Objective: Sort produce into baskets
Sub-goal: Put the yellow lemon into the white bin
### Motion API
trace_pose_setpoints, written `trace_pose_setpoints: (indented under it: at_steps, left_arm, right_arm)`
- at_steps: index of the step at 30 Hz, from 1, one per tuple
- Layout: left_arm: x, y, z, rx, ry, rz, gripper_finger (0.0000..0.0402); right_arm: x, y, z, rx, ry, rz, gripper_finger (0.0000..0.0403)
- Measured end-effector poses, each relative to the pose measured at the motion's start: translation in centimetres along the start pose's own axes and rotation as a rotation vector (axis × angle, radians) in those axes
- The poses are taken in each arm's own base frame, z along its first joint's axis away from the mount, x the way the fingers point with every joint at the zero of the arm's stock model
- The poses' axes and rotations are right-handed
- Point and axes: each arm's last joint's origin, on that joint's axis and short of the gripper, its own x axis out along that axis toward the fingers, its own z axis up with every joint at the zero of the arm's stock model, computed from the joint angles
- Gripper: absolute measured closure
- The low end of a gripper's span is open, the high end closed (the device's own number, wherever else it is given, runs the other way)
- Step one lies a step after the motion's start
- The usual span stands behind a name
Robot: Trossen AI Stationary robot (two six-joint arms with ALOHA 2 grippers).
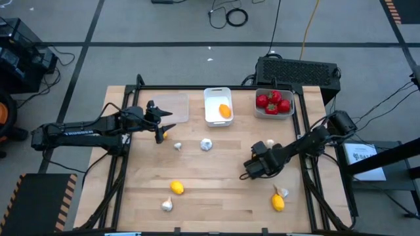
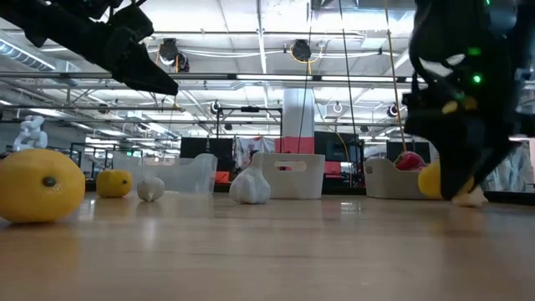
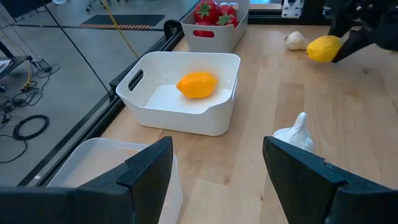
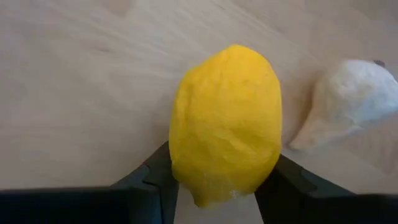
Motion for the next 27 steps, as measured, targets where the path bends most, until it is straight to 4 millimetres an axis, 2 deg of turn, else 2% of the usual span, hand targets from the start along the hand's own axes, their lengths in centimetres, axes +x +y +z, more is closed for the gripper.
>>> trace_pose_setpoints:
  at_steps: [5, 8, 16, 22, 27]
  left_arm:
    - [0.0, 0.0, 0.0, 0.000, 0.000, 0.000, 0.0146]
    - [0.0, 0.0, 0.0, 0.000, 0.000, 0.000, 0.0146]
    - [0.0, 0.0, 0.0, 0.000, 0.000, 0.000, 0.0146]
    - [0.0, 0.0, 0.0, 0.000, 0.000, 0.000, 0.0146]
    - [0.0, 0.0, 0.0, 0.000, 0.000, 0.000, 0.0146]
  right_arm:
    - [-1.8, 1.7, 1.8, -0.017, -0.023, 0.077, 0.0243]
    - [-3.2, 2.6, 3.5, -0.040, -0.095, 0.117, 0.0238]
    - [-5.9, 4.2, 10.9, -0.111, -0.306, 0.212, 0.0237]
    - [-5.8, 4.2, 16.6, -0.126, -0.481, 0.304, 0.0234]
    - [-5.0, 2.8, 19.8, -0.118, -0.545, 0.268, 0.0225]
